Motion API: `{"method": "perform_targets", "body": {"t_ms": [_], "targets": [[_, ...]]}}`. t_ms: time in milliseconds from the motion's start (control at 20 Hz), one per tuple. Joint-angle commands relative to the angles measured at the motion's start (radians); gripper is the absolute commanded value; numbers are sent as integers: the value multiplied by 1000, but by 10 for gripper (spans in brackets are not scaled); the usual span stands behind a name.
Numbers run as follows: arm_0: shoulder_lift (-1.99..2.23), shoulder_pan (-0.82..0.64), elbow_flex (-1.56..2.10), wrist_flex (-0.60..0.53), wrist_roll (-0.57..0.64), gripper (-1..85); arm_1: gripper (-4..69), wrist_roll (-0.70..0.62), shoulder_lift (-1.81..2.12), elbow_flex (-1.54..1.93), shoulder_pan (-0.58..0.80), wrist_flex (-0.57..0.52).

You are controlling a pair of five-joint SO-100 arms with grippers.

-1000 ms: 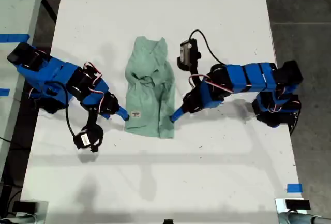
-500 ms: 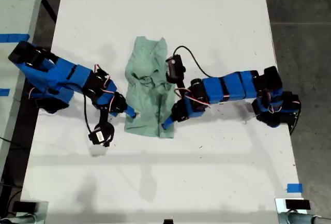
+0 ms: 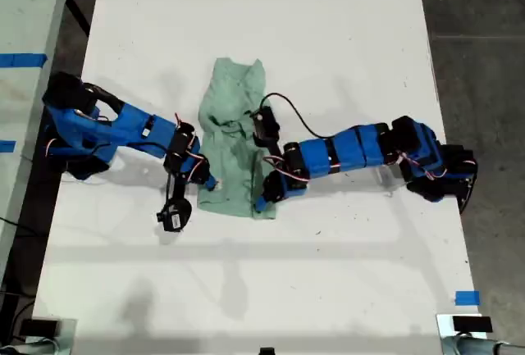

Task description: Fold tshirt

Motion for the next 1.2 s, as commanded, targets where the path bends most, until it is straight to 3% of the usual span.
{"method": "perform_targets", "body": {"t_ms": [0, 100, 250, 300, 400, 450, 700, 1150], "targets": [[-57, 23, -112, -15, 41, 198, 337, 0, -6, -80, 5, -40], [-126, 46, -181, -21, 46, 177, 319, -2, -28, -89, 0, -55], [-146, 81, -210, -64, 35, 113, 238, -5, -55, -89, -6, -81], [-146, 94, -212, -75, 17, 81, 198, -6, -60, -89, -11, -89], [-143, 129, -219, -101, -9, 1, 32, 2, -61, -89, -15, -92], [-141, 152, -232, -112, -31, 1, -12, -2, -61, -89, -17, -94], [-141, 241, -299, -121, -117, 1, -10, -9, -44, -89, -43, -95], [-133, 293, -509, -130, -120, 1, -10, -94, 201, -92, -117, -6]]}}
